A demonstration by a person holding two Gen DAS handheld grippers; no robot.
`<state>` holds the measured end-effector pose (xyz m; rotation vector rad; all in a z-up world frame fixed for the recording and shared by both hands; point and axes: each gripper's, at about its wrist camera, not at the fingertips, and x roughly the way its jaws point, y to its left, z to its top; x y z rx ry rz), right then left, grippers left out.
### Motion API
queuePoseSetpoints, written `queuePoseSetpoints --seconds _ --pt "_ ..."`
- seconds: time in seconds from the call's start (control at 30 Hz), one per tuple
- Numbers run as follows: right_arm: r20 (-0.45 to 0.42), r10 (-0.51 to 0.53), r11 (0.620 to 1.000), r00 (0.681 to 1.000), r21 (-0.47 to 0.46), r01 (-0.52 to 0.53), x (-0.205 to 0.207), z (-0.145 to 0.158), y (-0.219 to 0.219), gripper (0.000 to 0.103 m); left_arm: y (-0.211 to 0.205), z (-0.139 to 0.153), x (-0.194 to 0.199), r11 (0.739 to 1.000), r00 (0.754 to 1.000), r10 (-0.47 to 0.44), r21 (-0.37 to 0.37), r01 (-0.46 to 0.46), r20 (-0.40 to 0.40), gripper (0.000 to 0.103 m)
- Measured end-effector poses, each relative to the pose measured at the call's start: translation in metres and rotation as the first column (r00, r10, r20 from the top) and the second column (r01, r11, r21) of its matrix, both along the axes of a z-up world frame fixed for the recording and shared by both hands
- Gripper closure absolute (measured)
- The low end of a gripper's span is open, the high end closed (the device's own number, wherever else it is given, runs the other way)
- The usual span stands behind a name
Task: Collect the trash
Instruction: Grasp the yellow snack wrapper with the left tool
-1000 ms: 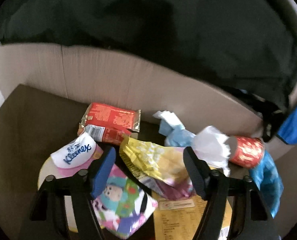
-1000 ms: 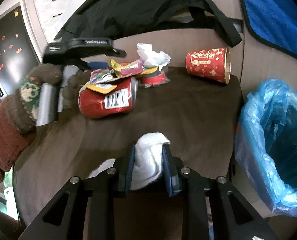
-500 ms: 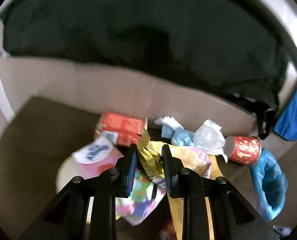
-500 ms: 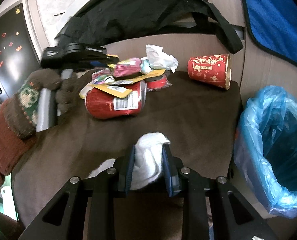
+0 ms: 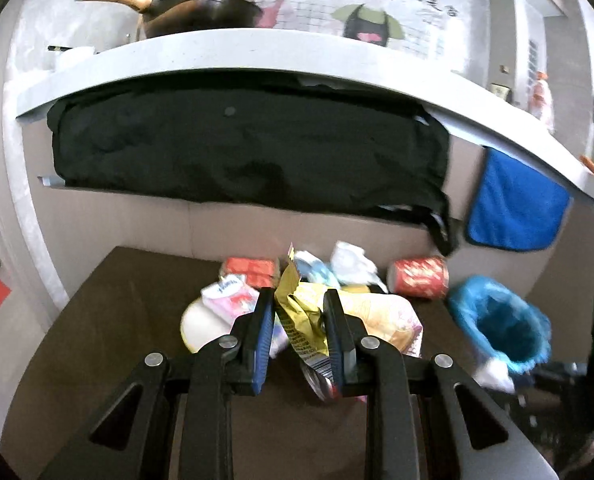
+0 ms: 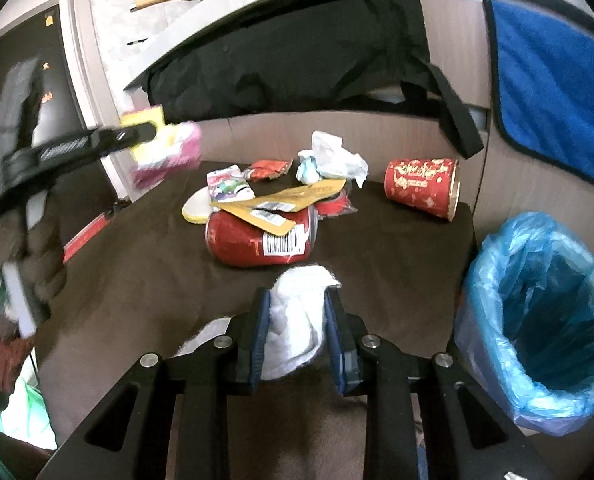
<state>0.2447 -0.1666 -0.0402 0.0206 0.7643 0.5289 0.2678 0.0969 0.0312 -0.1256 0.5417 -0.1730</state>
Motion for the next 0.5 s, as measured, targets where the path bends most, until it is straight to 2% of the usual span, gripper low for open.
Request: queuePoseSetpoints --seconds 0.23,0.5 --pt "0.065 -0.023 1.000 0.998 -0.016 0.025 -0.016 0.024 -0.008 0.078 -0.015 -0.008 -0.046 0.999 0.999 -0.030 -0.013 0.030 -0.012 0.077" --pt "0.139 -0.046 0.998 0.989 -0.028 0.050 -0.032 0.052 -0.021 0.078 -0.040 0.001 -0.077 0.997 0.997 -0.074 -0.033 0.075 0.028 0.078"
